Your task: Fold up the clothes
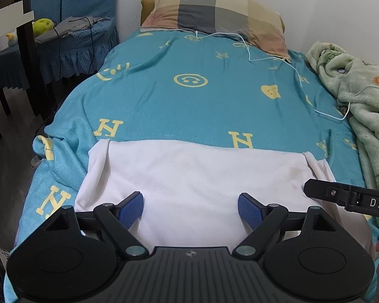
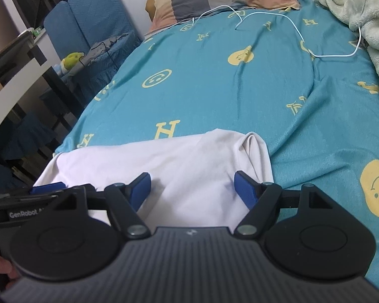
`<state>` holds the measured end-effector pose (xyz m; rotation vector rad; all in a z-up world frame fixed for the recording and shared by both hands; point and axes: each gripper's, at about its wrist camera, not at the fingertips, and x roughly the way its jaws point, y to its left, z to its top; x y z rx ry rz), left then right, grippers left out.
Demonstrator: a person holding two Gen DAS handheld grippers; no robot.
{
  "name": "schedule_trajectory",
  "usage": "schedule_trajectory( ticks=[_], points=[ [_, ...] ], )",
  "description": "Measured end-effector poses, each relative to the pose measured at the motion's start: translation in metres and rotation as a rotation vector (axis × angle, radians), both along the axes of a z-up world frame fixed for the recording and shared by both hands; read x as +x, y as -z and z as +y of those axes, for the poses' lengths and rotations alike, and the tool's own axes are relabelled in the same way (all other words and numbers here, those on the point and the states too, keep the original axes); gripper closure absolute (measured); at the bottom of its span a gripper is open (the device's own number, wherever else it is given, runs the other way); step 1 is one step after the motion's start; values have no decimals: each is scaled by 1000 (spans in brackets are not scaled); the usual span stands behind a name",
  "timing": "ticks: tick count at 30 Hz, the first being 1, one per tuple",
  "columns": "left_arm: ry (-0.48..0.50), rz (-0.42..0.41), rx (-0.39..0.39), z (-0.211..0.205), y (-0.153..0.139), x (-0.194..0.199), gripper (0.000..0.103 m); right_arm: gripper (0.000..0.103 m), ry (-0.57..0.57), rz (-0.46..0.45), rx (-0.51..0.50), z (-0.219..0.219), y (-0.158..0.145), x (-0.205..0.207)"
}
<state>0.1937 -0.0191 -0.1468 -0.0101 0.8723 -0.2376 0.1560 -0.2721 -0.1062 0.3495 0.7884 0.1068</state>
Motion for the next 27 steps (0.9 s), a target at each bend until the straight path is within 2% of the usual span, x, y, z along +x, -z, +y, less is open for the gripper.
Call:
schedule_trajectory(
  ticks=[8, 12, 16, 20, 24, 26, 27],
  points=[
    [19, -34, -6, 4, -20, -29, 19, 28, 4, -47, -16, 2, -22, -25],
    [32, -22, -13, 8, -23, -45, 19, 28, 10, 0, -36, 4, -16, -36],
    [13, 47, -54, 14, -8, -39, 19, 28, 15, 60, -12, 4, -2, -30],
    [-60, 78, -205, 39, -17, -49, 19, 28, 47, 60, 43, -3, -2, -31],
    [-155, 144, -453, 71, -24, -71, 18, 28, 85, 49, 133, -14, -8, -38],
    [-226, 198, -583, 86, -19, -81, 14, 28, 103, 43, 190, -19, -12, -42],
    [-264, 232, -662, 93, -13, -87, 8, 28, 112, 39, 206, -20, -15, -44]
  ],
)
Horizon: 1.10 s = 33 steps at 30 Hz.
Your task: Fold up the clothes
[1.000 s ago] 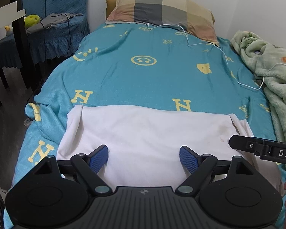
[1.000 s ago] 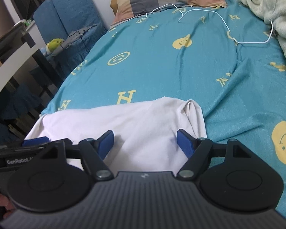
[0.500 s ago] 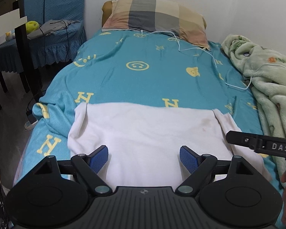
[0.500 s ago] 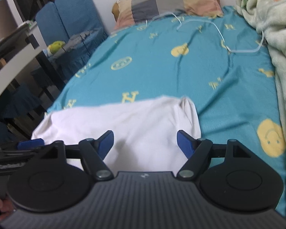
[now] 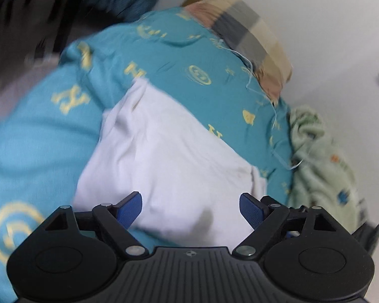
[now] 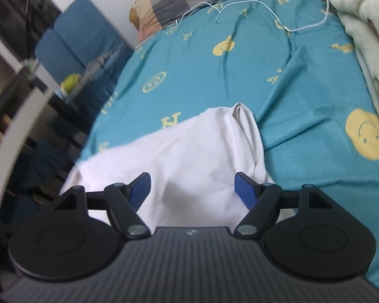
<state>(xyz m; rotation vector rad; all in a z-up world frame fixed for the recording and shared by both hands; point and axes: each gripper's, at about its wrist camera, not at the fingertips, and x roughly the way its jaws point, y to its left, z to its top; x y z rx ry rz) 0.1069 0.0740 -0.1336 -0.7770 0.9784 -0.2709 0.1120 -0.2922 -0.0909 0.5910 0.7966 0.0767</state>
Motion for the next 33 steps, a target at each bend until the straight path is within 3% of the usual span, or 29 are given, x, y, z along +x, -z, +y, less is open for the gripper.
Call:
schedule_trajectory(
  ticks=[3, 7, 11, 14, 16, 19, 22, 25, 28, 29, 31, 32, 33],
  points=[
    [-73, 118, -195, 11, 30, -4, 5, 26, 5, -30, 59, 1, -12, -10],
    [-176, 231, -322, 19, 69, 4, 13, 26, -26, -25, 281, 6, -14, -22],
    [-321, 199, -379, 32, 77, 5, 30, 26, -58, 69, 489, 17, 6, -24],
    [-328, 148, -387, 32, 69, 5, 46, 26, -56, 172, 637, 24, 31, -20],
    [-324, 119, -386, 33, 63, 5, 69, 26, -33, 245, 726, 28, 47, -20],
    [-314, 74, -430, 34, 56, 7, 73, 26, 8, 298, 818, 31, 64, -25],
    [-287, 34, -435, 31, 44, 11, 73, 26, 132, 285, 875, 23, 75, -33],
    [-281, 36, -438, 30, 43, 12, 73, 26, 265, 249, 859, 7, 81, -39],
    [-289, 58, -449, 30, 48, 11, 71, 26, 326, 223, 852, -1, 87, -40],
    [-296, 67, -452, 30, 51, 10, 68, 30, 336, 220, 846, -1, 88, -39],
    [-319, 97, -453, 30, 57, 8, 44, 42, 324, 202, 787, 4, 83, -38],
    [-328, 113, -456, 31, 60, 8, 40, 55, 312, 194, 754, 6, 79, -38],
    [-336, 127, -459, 32, 64, 8, 37, 60, 305, 187, 731, 8, 76, -39]
  ],
)
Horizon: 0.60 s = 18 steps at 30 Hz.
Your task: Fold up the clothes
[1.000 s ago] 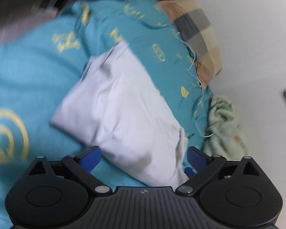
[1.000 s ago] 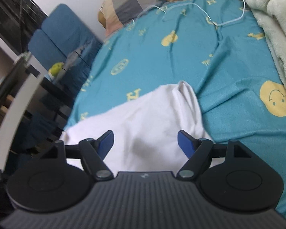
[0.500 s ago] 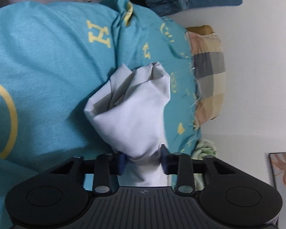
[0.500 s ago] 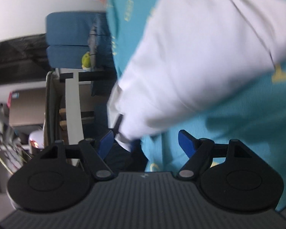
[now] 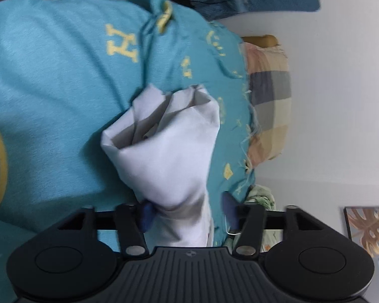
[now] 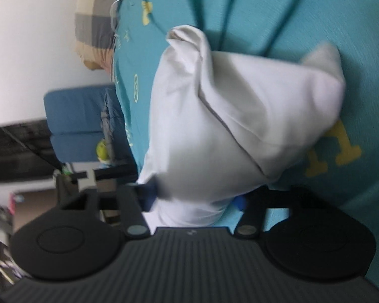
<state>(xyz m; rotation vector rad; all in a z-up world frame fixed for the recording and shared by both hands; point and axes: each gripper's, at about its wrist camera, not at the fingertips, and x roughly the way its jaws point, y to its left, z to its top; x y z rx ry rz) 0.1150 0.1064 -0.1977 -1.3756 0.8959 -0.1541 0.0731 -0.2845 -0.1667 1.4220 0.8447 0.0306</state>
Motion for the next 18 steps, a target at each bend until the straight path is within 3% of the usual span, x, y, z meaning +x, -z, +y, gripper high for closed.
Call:
schedule_trajectory(
  ticks=[2, 5, 7, 10, 14, 18],
  points=[
    [-12, 26, -11, 2, 8, 0, 37, 72, -9, -12, -30, 1, -3, -2],
    [-45, 33, -42, 7, 15, 0, 42, 77, -24, -30, -81, 0, -9, -7],
    [-46, 28, -22, 10, 13, 1, 69, 80, -32, -45, -103, 0, -15, -11],
    [-43, 23, -17, 14, 6, -3, 77, 81, -26, -79, -127, -6, -28, -12],
    [-41, -17, -14, 11, -25, -9, 79, 81, 11, -116, -123, -8, -55, -27],
    [16, -92, 1, -13, -82, -12, 79, 81, 66, -170, -88, -29, -90, -54]
  ],
)
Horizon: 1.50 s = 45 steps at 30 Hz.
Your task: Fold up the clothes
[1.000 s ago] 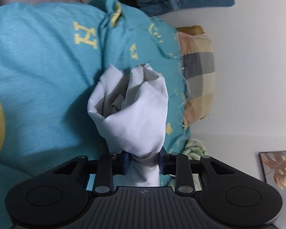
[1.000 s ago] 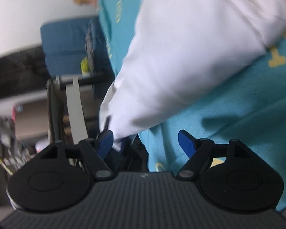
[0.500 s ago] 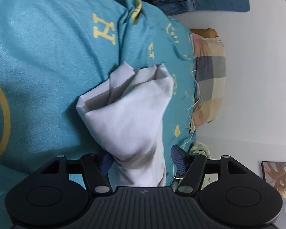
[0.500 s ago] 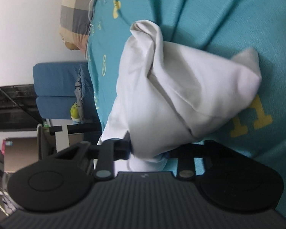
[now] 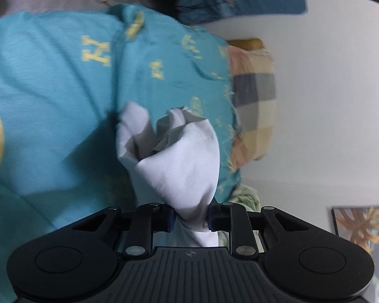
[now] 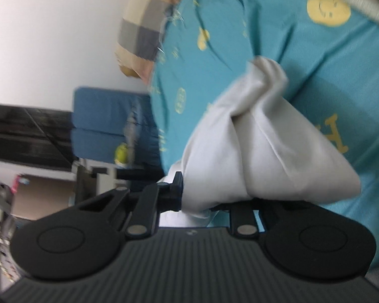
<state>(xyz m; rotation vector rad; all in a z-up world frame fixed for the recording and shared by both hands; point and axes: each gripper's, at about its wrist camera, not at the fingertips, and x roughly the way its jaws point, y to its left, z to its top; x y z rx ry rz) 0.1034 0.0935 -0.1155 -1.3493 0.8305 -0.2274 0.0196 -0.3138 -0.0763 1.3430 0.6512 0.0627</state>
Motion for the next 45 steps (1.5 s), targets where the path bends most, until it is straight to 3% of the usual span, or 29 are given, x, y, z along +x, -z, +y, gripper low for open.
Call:
schedule_trajectory(
  ticks=[6, 12, 16, 18, 21, 26, 29, 31, 33, 35, 37, 40, 42, 45],
  points=[
    [160, -142, 0, -112, -91, 17, 79, 81, 147, -126, -23, -94, -78, -29],
    [350, -238, -93, -274, -146, 55, 79, 81, 311, -231, -205, -227, -169, -49],
    [471, -327, -123, -374, -165, 61, 78, 81, 396, -279, -366, -304, -208, -66],
    [526, -374, -112, -416, -166, 58, 78, 81, 426, -277, -425, -335, -211, -72],
    [598, -395, -55, -453, -142, 40, 78, 81, 431, -201, -488, -365, -191, -76],
    [721, -248, 4, -464, -69, 1, 78, 81, 379, 14, -456, -379, -118, -89],
    [740, -204, 30, -456, -40, -12, 78, 81, 379, 38, -400, -380, -87, -96],
    [730, -204, 71, -451, -36, -16, 75, 80, 393, 40, -350, -380, -72, -101],
    [724, -219, 112, -447, -39, -25, 71, 79, 405, 44, -332, -381, -73, -101],
    [718, -234, 162, -442, -48, -32, 60, 75, 410, 59, -328, -379, -77, -102],
    [718, -247, 208, -432, -59, -40, 40, 71, 413, 75, -328, -371, -89, -112],
    [717, -289, 291, -416, -83, -47, 25, 64, 423, 94, -399, -356, -103, -130],
    [721, -336, 355, -410, -102, -46, 20, 61, 422, 91, -464, -343, -115, -144],
    [745, -423, 439, -391, -136, -73, 9, 60, 414, 67, -546, -321, -131, -164]
  ],
)
